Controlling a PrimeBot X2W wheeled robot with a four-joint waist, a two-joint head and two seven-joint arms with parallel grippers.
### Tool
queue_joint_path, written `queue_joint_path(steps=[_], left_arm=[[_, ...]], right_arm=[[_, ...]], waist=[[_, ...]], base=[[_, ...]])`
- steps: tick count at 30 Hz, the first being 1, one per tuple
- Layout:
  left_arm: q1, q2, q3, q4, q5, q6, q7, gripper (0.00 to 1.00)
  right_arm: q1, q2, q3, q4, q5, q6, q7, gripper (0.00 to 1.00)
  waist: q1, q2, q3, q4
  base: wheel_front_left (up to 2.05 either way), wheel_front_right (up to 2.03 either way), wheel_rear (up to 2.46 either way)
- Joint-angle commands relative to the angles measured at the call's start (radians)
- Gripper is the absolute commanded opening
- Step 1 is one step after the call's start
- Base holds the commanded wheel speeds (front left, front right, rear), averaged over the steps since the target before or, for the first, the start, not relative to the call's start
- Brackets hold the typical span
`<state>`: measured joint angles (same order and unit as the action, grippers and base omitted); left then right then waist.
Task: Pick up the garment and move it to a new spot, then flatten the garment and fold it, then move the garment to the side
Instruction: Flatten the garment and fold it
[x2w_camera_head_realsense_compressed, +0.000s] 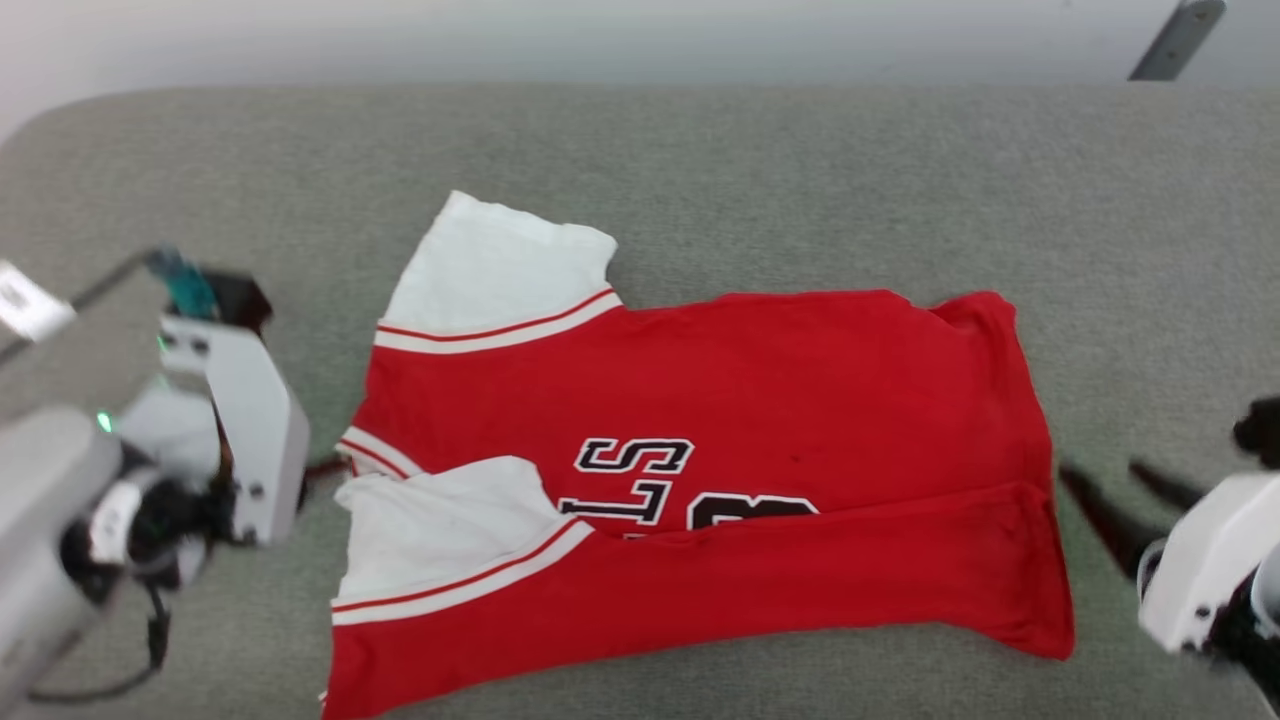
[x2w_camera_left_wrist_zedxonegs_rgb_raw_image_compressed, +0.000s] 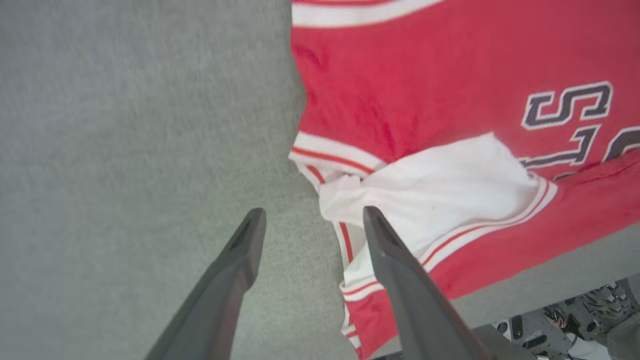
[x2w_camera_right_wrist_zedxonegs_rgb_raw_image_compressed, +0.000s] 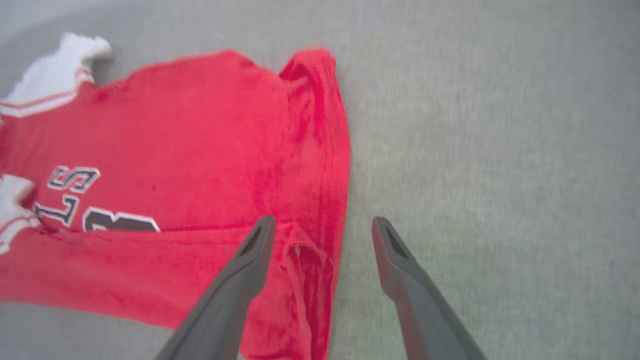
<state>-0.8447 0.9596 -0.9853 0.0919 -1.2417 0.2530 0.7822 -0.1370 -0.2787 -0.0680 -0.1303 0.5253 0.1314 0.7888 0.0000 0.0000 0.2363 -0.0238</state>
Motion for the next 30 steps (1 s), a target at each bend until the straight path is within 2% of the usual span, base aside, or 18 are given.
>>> queue_joint_path(steps=[1,10,11,12,15,22,30], left_arm=[[-0.039,-0.006,0.012,0.01,0.023,-0.02,-0.017,1.0],[-0.197,-0.075,0.051,0.159,0.128,-0.143,-0.149,1.0],[-0.197,-0.075,0.051,0.159,0.128,-0.143,-0.149,1.0],[-0.235,-0.089,0.052,0.207,0.156,-0.171,-0.171,1.0],[-0.284,-0.12,0.057,0.274,0.178,-0.204,-0.198,1.0],[-0.387,-0.162,0.045,0.433,0.227,-0.277,-0.217,1.0],[-0.436,-0.192,0.016,0.587,0.244,-0.31,-0.163,1.0]], right_arm=[[-0.032,0.01,-0.003,-0.019,-0.019,-0.002,-0.068,1.0],[-0.144,0.016,0.088,-0.04,-0.184,-0.002,-0.525,1.0],[-0.144,0.016,0.088,-0.04,-0.184,-0.002,-0.525,1.0],[-0.161,0.023,0.114,-0.025,-0.219,-0.002,-0.607,1.0],[-0.177,0.042,0.145,-0.003,-0.256,-0.002,-0.701,1.0],[-0.194,0.093,0.177,0.046,-0.28,-0.002,-0.797,1.0],[-0.204,0.116,0.18,0.071,-0.271,-0.002,-0.807,1.0]], waist=[[0.0,0.0,0.019,-0.025],[0.0,0.0,0.087,-0.121],[0.0,0.0,0.087,-0.121],[0.0,0.0,0.105,-0.142],[0.0,0.0,0.129,-0.17],[0.0,0.0,0.184,-0.225],[0.0,0.0,0.219,-0.253]], base=[[0.0,0.0,0.0],[0.0,0.0,0.0],[0.0,0.0,0.0],[0.0,0.0,0.0],[0.0,0.0,0.0],[0.0,0.0,0.0],[0.0,0.0,0.0]])
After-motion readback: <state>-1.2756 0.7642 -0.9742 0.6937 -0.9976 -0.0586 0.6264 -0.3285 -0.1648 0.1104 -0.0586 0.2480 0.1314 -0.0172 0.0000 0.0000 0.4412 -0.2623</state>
